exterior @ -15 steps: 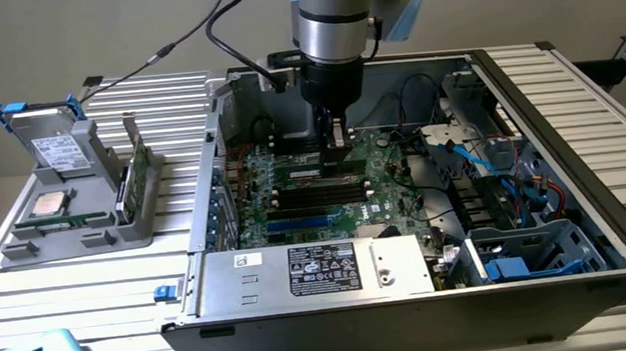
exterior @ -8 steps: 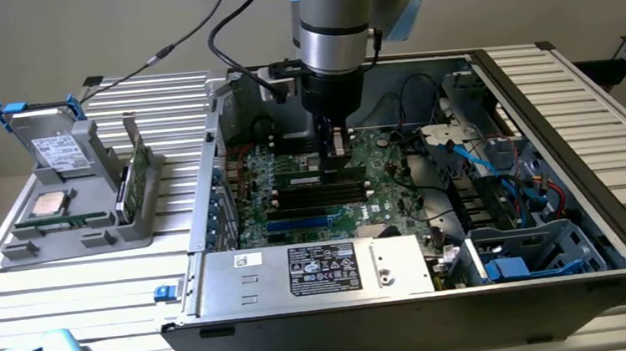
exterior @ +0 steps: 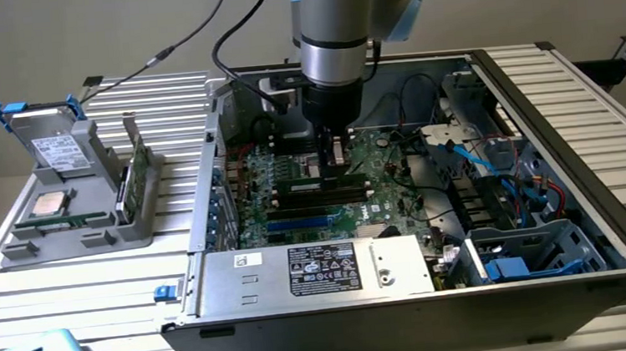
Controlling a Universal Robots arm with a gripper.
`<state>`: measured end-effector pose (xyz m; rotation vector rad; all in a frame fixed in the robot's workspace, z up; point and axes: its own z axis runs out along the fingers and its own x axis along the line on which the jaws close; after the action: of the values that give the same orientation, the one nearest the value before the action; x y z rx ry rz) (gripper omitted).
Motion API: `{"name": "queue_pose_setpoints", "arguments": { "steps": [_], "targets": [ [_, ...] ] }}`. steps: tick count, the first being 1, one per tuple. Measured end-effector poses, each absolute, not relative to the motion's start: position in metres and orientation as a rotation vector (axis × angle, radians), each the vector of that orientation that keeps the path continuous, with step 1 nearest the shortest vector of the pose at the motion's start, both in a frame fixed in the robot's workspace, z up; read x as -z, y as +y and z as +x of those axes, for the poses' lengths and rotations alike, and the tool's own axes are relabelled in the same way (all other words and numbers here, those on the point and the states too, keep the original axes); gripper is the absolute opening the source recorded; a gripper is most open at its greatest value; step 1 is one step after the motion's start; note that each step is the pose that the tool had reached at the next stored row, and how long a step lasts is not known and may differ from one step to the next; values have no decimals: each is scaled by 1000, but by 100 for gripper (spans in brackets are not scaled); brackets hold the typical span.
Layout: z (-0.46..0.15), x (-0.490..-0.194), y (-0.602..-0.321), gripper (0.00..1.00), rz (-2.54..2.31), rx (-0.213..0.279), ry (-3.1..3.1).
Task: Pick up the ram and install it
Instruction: 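Insert the ram into the slot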
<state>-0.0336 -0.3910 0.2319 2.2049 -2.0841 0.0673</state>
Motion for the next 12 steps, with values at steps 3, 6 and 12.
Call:
{"name": "queue_pose_setpoints", "arguments": {
  "steps": [3,6,12],
  "targets": [
    [-34,-230,-391,14,2205,-66,-2085],
    [-34,-229,-391,14,2206,-66,-2085],
    [-33,-228,-392,14,2205,-66,-2085]
  ]
}}
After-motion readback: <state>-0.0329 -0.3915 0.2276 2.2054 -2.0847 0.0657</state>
